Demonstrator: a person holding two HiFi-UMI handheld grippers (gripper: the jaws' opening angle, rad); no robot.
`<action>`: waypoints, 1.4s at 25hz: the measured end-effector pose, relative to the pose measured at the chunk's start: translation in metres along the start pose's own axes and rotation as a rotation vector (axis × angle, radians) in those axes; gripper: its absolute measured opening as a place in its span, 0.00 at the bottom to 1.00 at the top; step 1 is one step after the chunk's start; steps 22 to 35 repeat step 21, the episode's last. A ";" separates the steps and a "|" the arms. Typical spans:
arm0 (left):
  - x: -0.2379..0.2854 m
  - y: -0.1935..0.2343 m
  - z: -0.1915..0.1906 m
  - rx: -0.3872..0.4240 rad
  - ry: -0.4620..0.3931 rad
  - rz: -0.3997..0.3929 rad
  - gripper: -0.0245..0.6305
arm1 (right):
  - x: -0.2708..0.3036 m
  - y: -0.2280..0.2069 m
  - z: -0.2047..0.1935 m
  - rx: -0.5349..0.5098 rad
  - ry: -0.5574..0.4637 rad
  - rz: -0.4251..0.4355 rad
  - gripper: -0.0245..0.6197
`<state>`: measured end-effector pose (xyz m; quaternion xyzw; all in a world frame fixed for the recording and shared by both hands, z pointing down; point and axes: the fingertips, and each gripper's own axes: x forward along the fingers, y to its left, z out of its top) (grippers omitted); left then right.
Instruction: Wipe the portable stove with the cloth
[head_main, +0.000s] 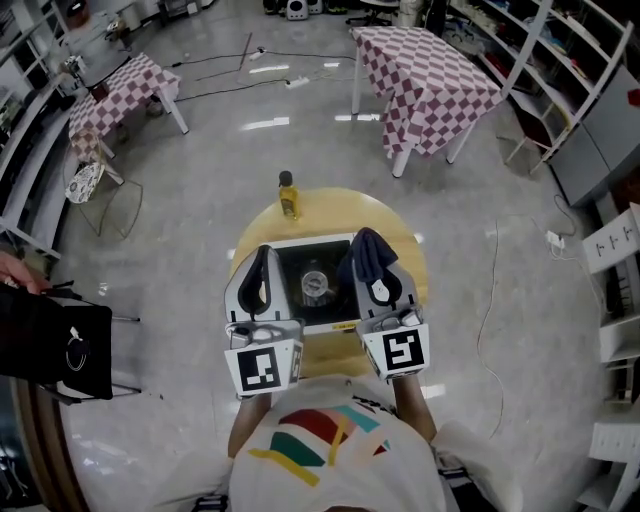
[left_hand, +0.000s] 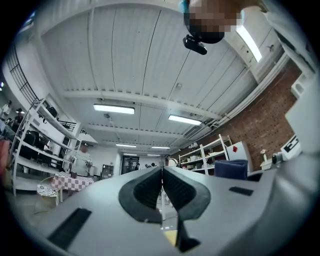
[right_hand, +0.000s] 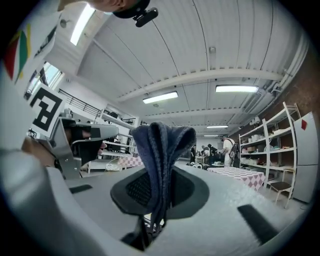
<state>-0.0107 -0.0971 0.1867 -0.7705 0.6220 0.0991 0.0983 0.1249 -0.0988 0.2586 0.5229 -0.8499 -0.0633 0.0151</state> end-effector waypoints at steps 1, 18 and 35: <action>0.000 0.000 0.000 0.003 -0.001 0.001 0.05 | -0.001 0.000 -0.001 -0.007 0.008 0.002 0.09; -0.015 0.007 0.009 0.037 -0.015 0.035 0.05 | -0.006 0.003 0.010 -0.027 -0.032 0.009 0.09; -0.017 0.010 0.011 0.039 -0.016 0.043 0.05 | -0.007 0.005 0.011 -0.024 -0.035 0.010 0.09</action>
